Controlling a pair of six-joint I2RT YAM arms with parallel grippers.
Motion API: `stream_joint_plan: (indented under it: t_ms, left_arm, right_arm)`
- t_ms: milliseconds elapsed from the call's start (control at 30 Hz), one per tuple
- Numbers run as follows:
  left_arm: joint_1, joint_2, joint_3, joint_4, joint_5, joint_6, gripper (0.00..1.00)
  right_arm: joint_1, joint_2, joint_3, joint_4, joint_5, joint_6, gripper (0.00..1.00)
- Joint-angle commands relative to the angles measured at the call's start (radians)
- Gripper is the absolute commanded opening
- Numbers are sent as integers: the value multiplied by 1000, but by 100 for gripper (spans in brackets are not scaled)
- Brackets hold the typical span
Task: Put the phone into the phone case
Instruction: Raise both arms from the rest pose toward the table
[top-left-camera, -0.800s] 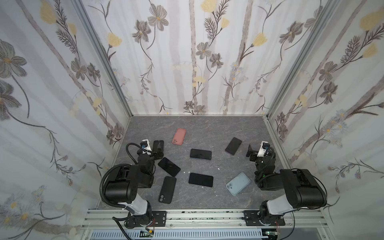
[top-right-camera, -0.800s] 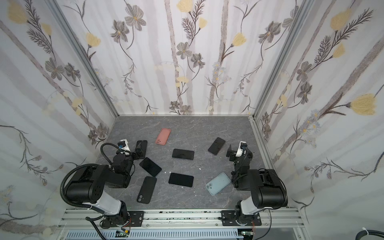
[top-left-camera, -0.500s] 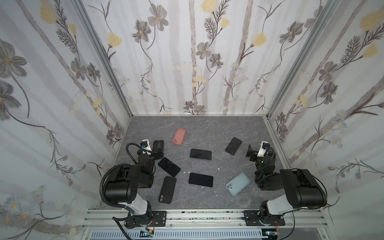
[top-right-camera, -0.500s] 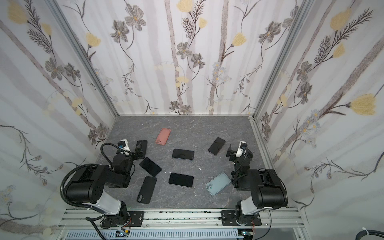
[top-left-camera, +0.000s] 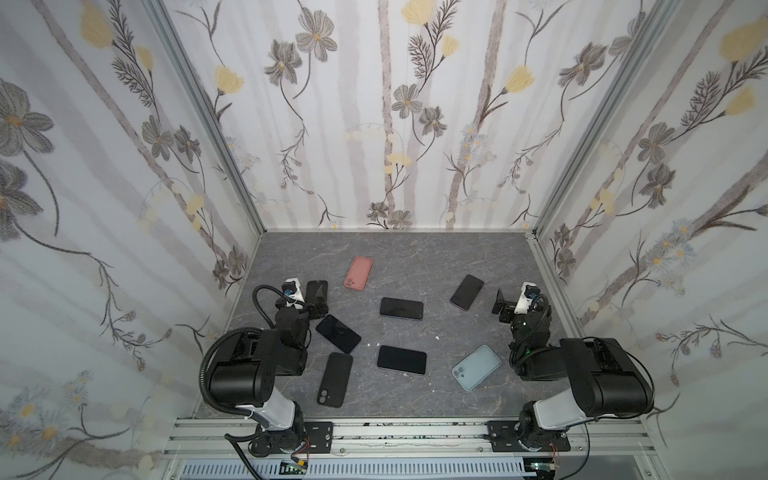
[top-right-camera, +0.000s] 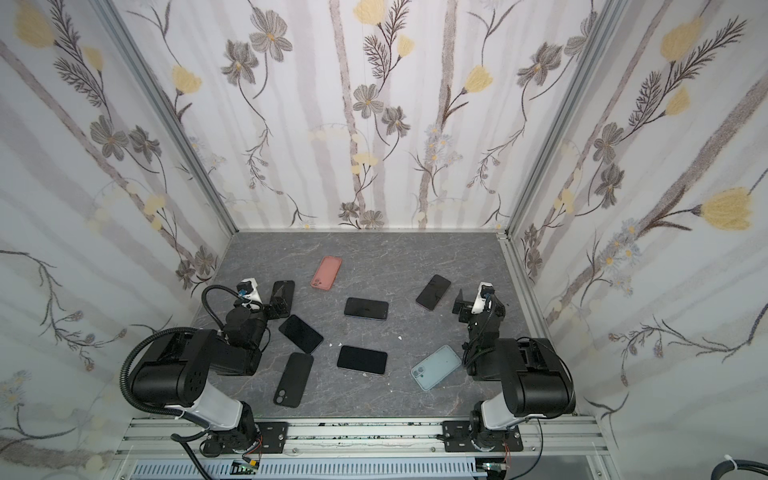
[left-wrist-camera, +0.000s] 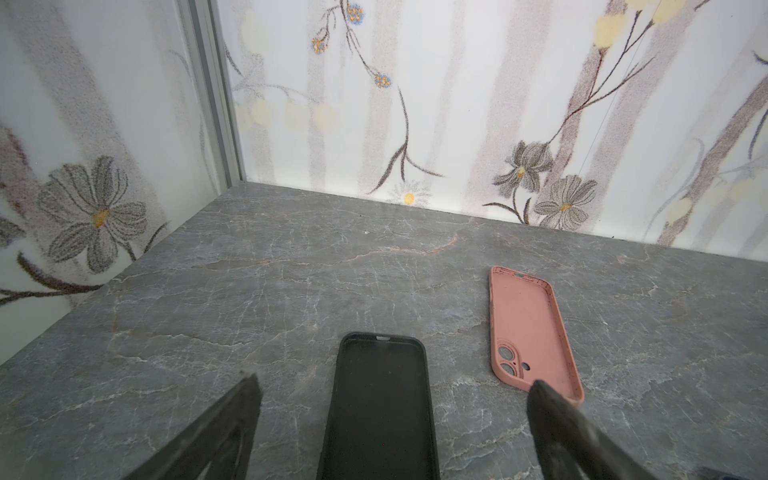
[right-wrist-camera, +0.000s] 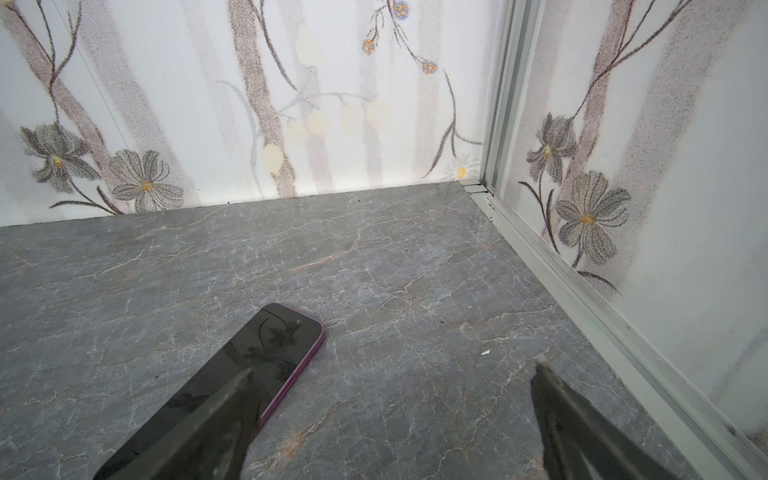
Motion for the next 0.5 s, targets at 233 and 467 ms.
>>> stream_joint_plan:
  t_ms: [233,467]
  left_arm:
    - [2,1,7,6,8,7,100]
    - [1,-31,14,-28,-16,-2,99]
  right_arm:
    - [0,-3,3,34,4,1,100]
    - [-1,-8,-5,42,0,3,100]
